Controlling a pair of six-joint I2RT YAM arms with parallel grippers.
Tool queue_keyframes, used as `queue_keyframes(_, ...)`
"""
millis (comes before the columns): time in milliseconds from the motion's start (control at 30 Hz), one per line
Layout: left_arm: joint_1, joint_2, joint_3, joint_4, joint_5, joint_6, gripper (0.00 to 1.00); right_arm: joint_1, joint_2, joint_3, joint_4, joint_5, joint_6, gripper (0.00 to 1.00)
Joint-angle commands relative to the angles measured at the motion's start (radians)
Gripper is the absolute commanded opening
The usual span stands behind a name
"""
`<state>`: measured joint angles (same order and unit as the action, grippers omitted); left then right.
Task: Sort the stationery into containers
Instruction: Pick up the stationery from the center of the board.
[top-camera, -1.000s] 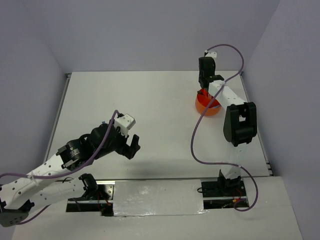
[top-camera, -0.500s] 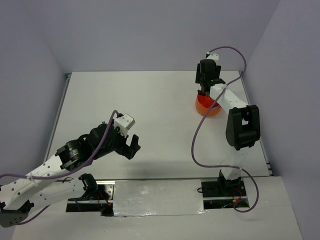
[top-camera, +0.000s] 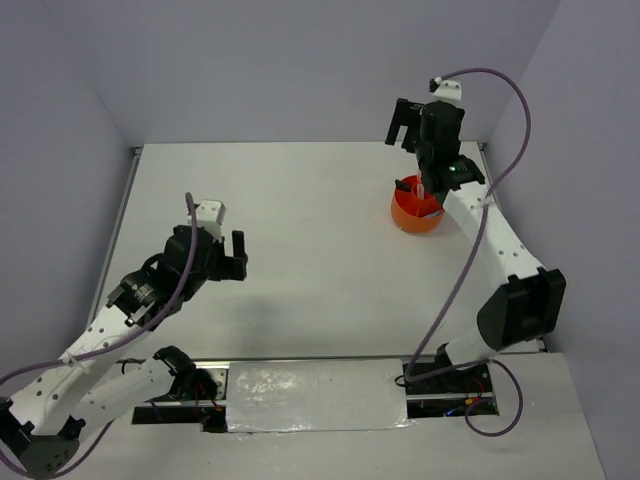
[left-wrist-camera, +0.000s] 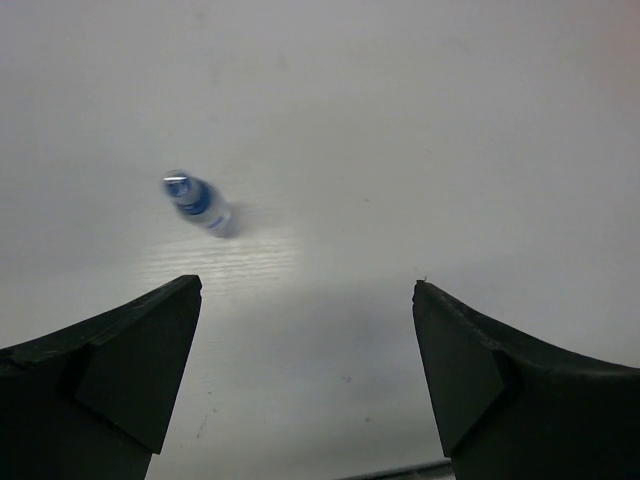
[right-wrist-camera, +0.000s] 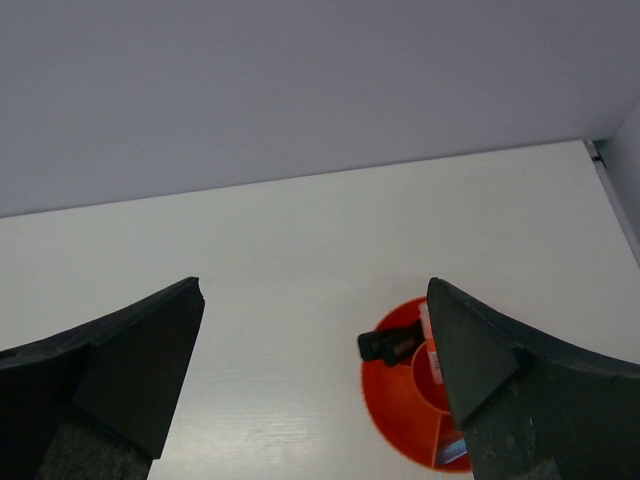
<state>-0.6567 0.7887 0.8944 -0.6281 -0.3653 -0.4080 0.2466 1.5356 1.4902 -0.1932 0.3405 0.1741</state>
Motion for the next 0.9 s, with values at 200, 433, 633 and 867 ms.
queue_keyframes(200,0.302,0.098,0.044,-0.052,-0.092,-0.25,0.99,0.161,-0.352,-0.28,-0.052,-0.199,0.083,1.0)
queue_keyframes(433,0.319,0.277,0.029,0.028,-0.125,-0.324,0.99,0.35,-0.465,-0.502,-0.015,-0.336,0.153,1.0)
queue_keyframes(633,0.338,0.349,0.035,0.054,-0.198,-0.348,0.99,0.399,-0.508,-0.633,0.009,-0.396,0.179,1.0)
queue_keyframes(867,0.407,0.429,0.011,0.128,-0.112,-0.334,0.91,0.405,-0.565,-0.686,0.014,-0.414,0.191,1.0)
